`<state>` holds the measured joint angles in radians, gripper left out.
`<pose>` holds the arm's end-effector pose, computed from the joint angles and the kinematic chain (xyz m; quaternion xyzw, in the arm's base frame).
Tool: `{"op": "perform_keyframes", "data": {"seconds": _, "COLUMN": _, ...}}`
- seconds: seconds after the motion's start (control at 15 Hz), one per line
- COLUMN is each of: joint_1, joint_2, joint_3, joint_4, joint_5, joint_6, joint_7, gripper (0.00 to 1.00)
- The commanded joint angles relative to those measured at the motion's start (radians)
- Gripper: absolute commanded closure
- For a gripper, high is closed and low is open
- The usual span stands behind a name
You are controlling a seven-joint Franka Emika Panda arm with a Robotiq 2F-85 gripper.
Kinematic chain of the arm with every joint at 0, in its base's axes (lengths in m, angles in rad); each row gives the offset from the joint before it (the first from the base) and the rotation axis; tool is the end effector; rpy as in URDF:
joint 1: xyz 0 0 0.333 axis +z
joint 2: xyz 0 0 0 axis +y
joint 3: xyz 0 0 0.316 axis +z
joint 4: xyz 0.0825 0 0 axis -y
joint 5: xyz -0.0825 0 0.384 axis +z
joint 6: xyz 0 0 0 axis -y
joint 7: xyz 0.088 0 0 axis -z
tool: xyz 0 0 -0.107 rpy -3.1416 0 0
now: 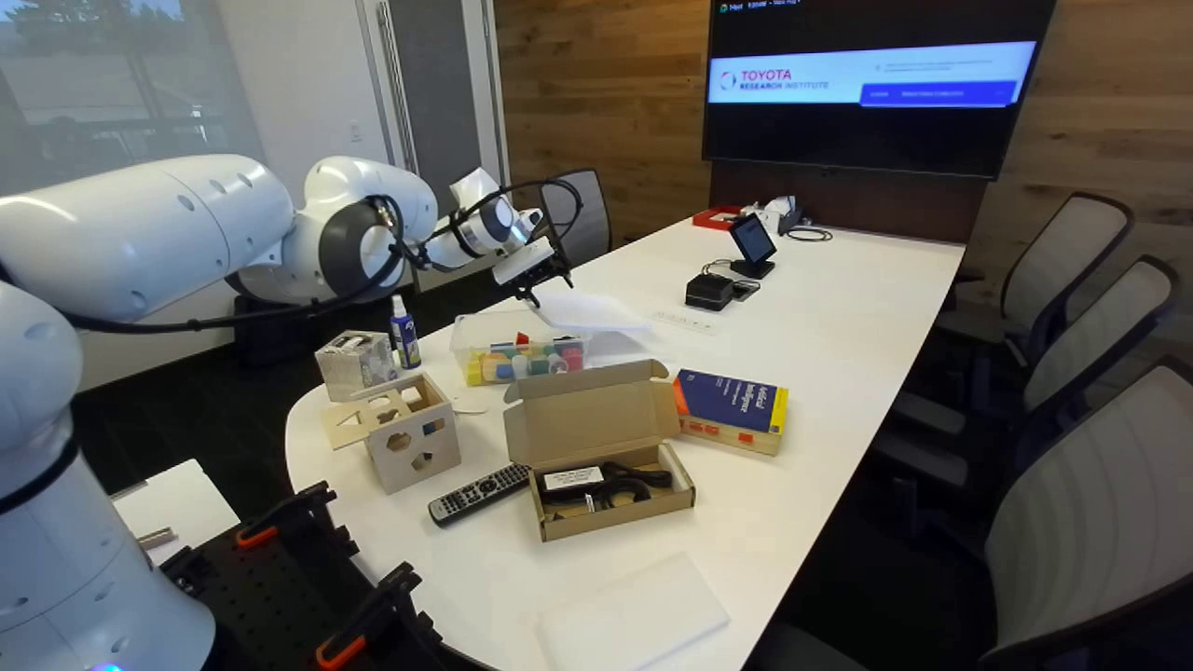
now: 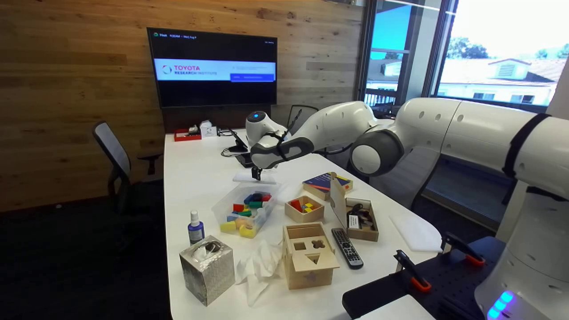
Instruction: Remove the white lid from the lunchbox and put it on the table
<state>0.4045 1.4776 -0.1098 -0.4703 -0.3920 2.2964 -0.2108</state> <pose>0.7770 0.2924 0.1491 0.8789 0.3907 0.1838 0.2025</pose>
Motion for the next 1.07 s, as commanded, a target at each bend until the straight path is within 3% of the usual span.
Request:
{"op": "perform_keyframes", "data": {"seconds": 0.0, "joint_1": 0.009, "joint_2": 0.000, "joint_3": 0.021, "joint_4": 0.049, "joint_5": 0.045, "joint_6": -0.056, "joint_7": -0.063, "gripper": 0.00}}
{"op": "perform_keyframes", "data": {"seconds": 0.47, "joint_1": 0.026, "joint_2": 0.000, "joint_3": 0.034, "joint_4": 0.105, "joint_5": 0.081, "joint_6": -0.211, "joint_7": -0.146, "gripper": 0.00}}
{"op": "perform_keyframes", "data": {"seconds": 0.53, "joint_1": 0.032, "joint_2": -0.054, "joint_3": 0.035, "joint_4": 0.019, "joint_5": 0.066, "joint_6": -0.194, "joint_7": -0.140, "gripper": 0.00}}
{"op": "perform_keyframes", "data": {"seconds": 1.0, "joint_1": 0.044, "joint_2": -0.131, "joint_3": 0.033, "joint_4": 0.038, "joint_5": 0.064, "joint_6": -0.381, "joint_7": -0.229, "gripper": 0.00}}
